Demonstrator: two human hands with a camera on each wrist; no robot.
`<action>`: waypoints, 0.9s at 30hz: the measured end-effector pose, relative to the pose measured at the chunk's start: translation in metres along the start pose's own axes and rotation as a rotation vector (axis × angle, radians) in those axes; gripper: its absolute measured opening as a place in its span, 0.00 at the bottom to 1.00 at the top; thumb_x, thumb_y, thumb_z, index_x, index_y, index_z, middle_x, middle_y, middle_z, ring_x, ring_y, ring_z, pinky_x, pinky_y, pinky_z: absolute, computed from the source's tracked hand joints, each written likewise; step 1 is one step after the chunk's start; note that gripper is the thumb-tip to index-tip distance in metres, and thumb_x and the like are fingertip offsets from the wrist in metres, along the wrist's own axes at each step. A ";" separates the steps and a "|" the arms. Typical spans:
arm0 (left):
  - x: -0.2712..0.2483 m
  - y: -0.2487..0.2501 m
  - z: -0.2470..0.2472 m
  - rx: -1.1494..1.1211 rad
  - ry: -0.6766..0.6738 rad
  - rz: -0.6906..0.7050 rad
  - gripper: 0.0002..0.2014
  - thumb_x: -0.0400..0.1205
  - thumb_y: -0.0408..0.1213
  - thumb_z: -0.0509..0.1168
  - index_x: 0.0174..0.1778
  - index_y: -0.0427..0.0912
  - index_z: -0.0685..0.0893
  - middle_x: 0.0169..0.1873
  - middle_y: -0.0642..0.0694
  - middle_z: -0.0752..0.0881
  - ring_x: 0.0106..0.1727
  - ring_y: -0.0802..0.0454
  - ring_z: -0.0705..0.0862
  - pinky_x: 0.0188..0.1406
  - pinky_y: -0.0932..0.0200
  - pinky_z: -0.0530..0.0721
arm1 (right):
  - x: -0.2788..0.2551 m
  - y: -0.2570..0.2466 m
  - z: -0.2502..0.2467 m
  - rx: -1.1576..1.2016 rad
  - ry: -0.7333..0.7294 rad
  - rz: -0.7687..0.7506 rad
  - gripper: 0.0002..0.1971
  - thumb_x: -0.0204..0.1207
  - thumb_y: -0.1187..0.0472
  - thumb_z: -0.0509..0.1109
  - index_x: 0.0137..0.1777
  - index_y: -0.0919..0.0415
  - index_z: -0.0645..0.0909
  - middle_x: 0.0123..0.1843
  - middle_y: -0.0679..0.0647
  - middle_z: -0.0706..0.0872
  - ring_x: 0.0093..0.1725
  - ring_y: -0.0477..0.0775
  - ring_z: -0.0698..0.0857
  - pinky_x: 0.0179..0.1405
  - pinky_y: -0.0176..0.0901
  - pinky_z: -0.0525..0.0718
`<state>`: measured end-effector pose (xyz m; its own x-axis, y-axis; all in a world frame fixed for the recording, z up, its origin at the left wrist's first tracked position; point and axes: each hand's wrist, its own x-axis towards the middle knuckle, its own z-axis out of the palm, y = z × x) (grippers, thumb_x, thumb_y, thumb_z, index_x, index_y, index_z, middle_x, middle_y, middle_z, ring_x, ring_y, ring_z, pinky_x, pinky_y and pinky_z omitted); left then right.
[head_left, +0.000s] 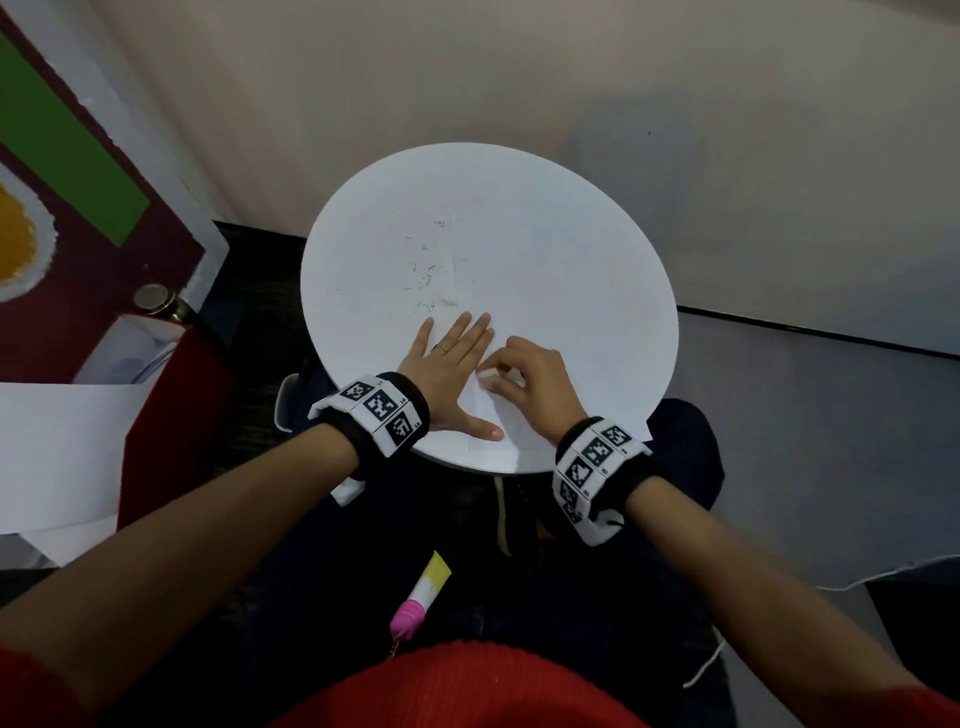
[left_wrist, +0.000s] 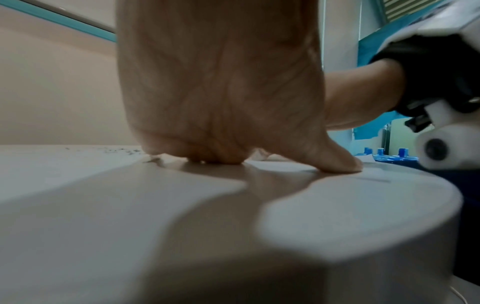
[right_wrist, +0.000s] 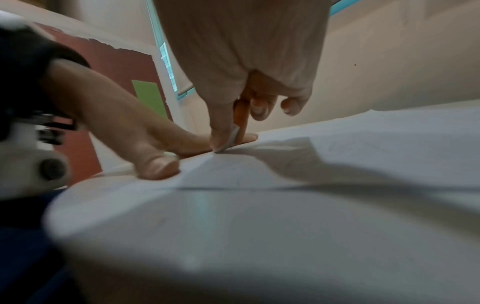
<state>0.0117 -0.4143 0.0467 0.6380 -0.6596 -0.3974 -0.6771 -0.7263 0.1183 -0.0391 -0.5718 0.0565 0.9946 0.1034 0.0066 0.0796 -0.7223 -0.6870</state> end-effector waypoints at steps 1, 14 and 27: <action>0.000 0.000 -0.001 -0.001 -0.001 -0.001 0.64 0.66 0.82 0.51 0.83 0.40 0.30 0.81 0.48 0.26 0.81 0.50 0.26 0.79 0.35 0.32 | -0.008 0.001 0.001 -0.023 -0.022 -0.015 0.01 0.71 0.62 0.73 0.42 0.56 0.85 0.35 0.43 0.76 0.36 0.48 0.79 0.42 0.55 0.75; 0.000 0.000 0.000 -0.014 0.006 -0.001 0.66 0.64 0.83 0.52 0.82 0.40 0.29 0.81 0.49 0.26 0.81 0.50 0.25 0.79 0.34 0.33 | -0.034 0.003 -0.011 -0.184 -0.134 -0.009 0.02 0.75 0.56 0.70 0.43 0.51 0.83 0.35 0.43 0.74 0.36 0.44 0.76 0.41 0.46 0.60; 0.000 0.001 -0.002 -0.002 0.002 0.004 0.65 0.65 0.82 0.53 0.83 0.42 0.30 0.81 0.48 0.26 0.81 0.50 0.25 0.79 0.35 0.32 | -0.030 0.006 -0.019 -0.203 -0.129 -0.013 0.02 0.74 0.56 0.71 0.41 0.50 0.82 0.36 0.45 0.76 0.36 0.44 0.76 0.41 0.46 0.59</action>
<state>0.0116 -0.4159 0.0489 0.6360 -0.6626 -0.3956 -0.6788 -0.7242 0.1218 -0.0675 -0.5916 0.0659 0.9778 0.1905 -0.0870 0.1171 -0.8418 -0.5270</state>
